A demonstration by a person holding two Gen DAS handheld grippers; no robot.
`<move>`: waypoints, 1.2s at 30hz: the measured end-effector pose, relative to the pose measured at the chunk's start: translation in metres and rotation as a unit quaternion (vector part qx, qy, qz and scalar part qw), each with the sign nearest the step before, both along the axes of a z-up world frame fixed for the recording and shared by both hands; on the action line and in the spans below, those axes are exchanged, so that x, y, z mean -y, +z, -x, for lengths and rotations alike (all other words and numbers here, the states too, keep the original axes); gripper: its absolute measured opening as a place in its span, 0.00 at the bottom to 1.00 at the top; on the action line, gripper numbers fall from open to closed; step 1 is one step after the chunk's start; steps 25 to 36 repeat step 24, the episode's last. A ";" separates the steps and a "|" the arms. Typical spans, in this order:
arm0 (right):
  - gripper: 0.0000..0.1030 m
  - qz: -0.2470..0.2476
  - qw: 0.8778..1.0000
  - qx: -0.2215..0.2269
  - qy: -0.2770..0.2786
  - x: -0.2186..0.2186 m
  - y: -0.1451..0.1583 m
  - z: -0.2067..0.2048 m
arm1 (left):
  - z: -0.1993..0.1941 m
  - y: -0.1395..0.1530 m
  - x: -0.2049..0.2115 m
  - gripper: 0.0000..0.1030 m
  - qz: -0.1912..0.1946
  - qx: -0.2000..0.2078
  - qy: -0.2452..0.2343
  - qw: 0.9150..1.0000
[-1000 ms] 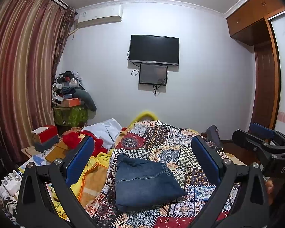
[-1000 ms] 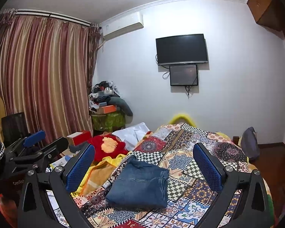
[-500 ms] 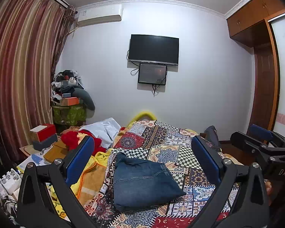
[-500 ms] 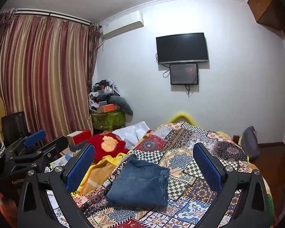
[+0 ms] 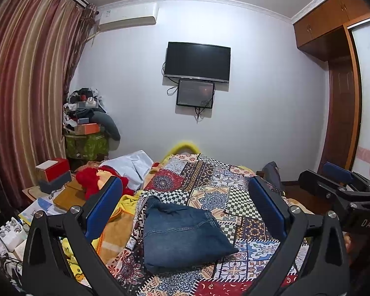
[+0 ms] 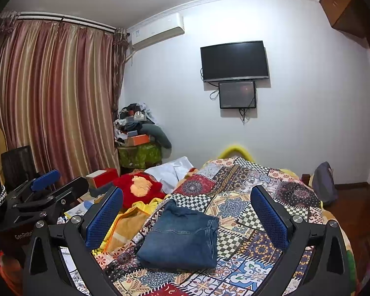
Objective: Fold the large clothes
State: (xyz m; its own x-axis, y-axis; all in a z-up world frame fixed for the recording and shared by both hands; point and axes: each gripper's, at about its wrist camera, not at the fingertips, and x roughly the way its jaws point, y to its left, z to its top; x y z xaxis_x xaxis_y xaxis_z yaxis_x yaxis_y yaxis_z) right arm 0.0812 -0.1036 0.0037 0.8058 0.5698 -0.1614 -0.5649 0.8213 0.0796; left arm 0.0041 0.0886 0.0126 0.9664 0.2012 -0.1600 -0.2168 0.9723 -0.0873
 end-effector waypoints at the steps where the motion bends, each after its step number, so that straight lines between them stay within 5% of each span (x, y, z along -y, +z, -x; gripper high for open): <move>1: 1.00 -0.001 1.000 0.000 -0.001 0.000 -0.001 0.000 | -0.001 0.000 0.000 1.00 0.001 -0.001 0.000 1.000; 36: 1.00 -0.011 1.000 -0.012 -0.018 0.008 -0.002 -0.006 | -0.005 0.000 0.009 1.00 -0.018 -0.010 -0.016 1.000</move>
